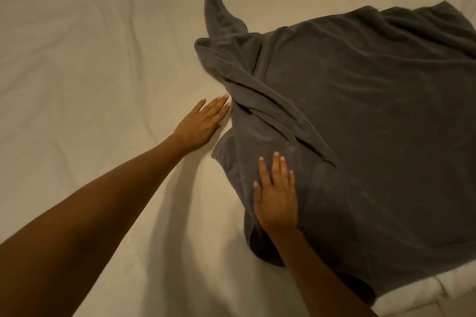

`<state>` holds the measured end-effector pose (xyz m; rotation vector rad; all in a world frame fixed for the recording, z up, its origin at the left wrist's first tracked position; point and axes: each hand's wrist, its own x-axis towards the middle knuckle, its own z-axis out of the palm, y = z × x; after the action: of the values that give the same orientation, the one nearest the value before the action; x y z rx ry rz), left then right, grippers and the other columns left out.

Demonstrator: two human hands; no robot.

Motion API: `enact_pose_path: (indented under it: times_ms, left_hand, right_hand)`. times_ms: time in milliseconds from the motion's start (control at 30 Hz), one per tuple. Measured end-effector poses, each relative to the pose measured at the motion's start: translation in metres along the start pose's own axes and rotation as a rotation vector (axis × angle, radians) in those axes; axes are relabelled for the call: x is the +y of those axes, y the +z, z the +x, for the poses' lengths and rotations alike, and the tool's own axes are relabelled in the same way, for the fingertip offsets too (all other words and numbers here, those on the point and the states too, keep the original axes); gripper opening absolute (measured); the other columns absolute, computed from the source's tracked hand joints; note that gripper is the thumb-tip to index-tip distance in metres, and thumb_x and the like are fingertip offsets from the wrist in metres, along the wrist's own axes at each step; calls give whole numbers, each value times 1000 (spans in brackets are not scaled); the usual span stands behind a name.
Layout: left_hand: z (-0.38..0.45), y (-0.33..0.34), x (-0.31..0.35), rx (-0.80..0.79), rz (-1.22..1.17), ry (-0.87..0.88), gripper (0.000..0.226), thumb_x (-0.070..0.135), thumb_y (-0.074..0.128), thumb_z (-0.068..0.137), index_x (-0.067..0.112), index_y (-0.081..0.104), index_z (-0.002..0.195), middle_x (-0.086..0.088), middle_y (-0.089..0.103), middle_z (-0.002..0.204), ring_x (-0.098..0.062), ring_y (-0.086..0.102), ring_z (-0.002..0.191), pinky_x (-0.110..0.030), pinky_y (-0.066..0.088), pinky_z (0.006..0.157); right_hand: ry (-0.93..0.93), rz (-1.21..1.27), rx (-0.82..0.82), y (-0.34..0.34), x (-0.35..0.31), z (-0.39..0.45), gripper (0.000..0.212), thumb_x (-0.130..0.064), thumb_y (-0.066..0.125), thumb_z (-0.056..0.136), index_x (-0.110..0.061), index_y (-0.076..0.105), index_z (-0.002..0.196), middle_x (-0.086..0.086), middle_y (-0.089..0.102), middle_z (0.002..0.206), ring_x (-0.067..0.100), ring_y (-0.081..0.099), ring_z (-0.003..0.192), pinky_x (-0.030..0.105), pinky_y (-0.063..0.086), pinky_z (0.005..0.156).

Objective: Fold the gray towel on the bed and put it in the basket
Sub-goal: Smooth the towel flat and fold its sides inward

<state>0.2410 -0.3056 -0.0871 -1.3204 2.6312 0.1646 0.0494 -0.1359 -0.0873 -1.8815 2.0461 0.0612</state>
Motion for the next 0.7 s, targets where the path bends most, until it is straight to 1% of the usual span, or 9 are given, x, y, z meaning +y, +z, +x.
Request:
enact_pose_path:
  times_ms: [100,133,167,233,300,333,433,567,700]
  left_hand:
    - [-21,19,-7,-115,69,100,65,50,-1,94,17,-5,149,-7,-4,159,-22,0,147,-38,0,117]
    - [-26,26,-8,-137,100,137,69,54,-6,91,16,-6,149,-7,-4,159,-21,-1,147,-38,0,117]
    - [-30,33,-8,-155,115,149,66,52,-3,93,16,-6,149,-7,-5,159,-21,-2,147,-38,-2,117]
    - [-37,43,-8,-171,93,120,57,39,13,101,17,-8,149,-6,-8,159,-20,-6,146,-36,-5,117]
    - [-40,48,-9,-164,45,78,55,32,16,102,17,-8,149,-5,-10,158,-19,-7,146,-34,-7,116]
    - [-41,51,-9,-150,30,70,54,32,14,101,17,-8,149,-5,-10,158,-19,-6,146,-34,-6,116]
    - [-40,54,-10,-88,-51,52,56,33,3,96,16,-3,150,-5,-5,159,-18,-1,147,-33,-3,116]
    - [-40,54,-11,-23,-192,-31,52,19,21,101,15,2,150,-5,1,159,-17,4,147,-33,4,117]
    - [-40,54,-18,-6,-243,-39,52,26,23,102,15,6,150,-5,6,159,-18,10,146,-33,9,118]
  right_hand:
    - [-72,-11,-47,14,-35,5,57,-40,28,88,-16,45,137,16,38,146,31,36,134,47,23,107]
    - [-94,-16,-53,18,-43,7,56,-39,32,88,-15,46,136,16,38,146,31,36,134,47,22,107]
    - [-115,-30,-57,22,-49,10,55,-38,36,89,-15,45,138,16,35,148,30,33,136,47,20,108]
    - [-177,-83,-97,32,-57,18,59,-37,37,95,-13,23,147,15,11,156,29,11,144,45,2,112]
    - [-196,-124,-117,37,-62,29,68,-42,31,98,-12,-3,148,13,-11,156,27,-11,143,45,-13,110]
    - [-189,-148,-91,39,-64,34,70,-42,30,98,-11,-9,147,13,-14,156,27,-14,143,46,-15,110]
    - [-176,-188,-28,38,-73,54,70,-39,32,98,-8,-7,147,14,-6,157,29,-8,144,48,-13,111]
    - [-162,-175,0,30,-71,74,66,-27,41,95,-8,7,148,13,8,157,32,2,144,50,-1,114]
    - [-168,-27,23,29,-62,71,54,-25,39,98,-11,22,147,10,19,155,28,11,143,44,10,114]
